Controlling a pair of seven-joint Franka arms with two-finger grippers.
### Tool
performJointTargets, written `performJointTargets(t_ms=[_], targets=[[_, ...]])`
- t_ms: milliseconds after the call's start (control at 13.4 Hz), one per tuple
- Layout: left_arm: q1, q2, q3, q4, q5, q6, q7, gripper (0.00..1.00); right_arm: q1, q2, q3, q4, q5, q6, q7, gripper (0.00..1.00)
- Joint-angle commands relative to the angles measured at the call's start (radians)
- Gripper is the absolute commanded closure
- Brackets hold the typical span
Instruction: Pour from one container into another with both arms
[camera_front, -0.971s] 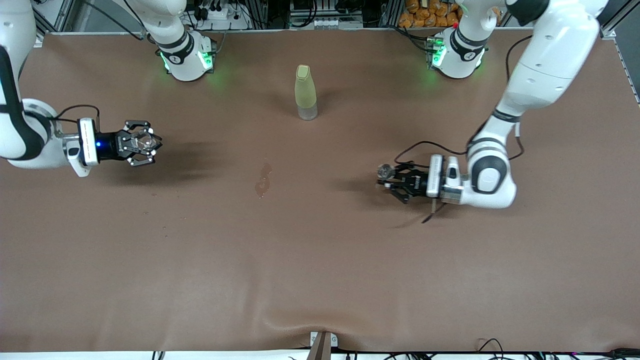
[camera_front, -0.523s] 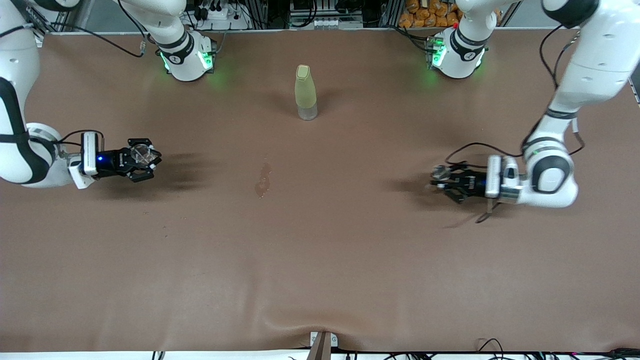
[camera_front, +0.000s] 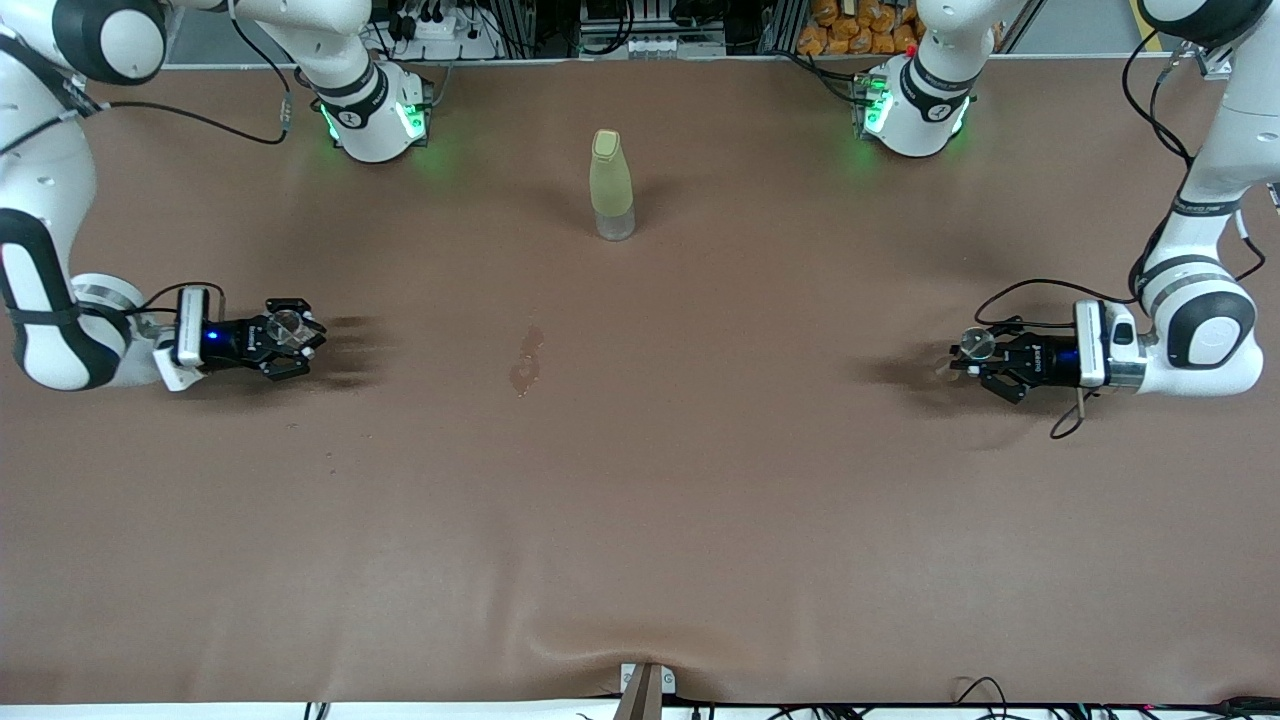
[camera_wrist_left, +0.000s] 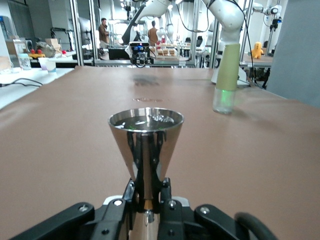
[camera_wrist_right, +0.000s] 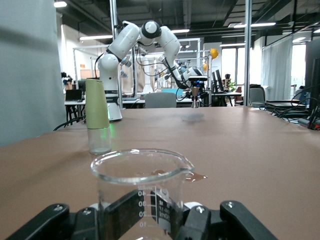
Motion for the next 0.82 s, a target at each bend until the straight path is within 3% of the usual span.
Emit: performJointTargets(t_ms=[0, 747], targets=[[0.029, 0.071, -0.012, 0.063, 0.061, -0.029, 0.028, 1.0, -0.015, 0.061, 0.017, 0.034, 0.036, 0.002, -0.059, 1.0], [0.064, 0.154, -0.002, 0.117, 0.071, -0.027, 0.042, 1.0, 0.011, 0.138, 0.019, 0.047, 0.046, 0.16, -0.114, 1.0]])
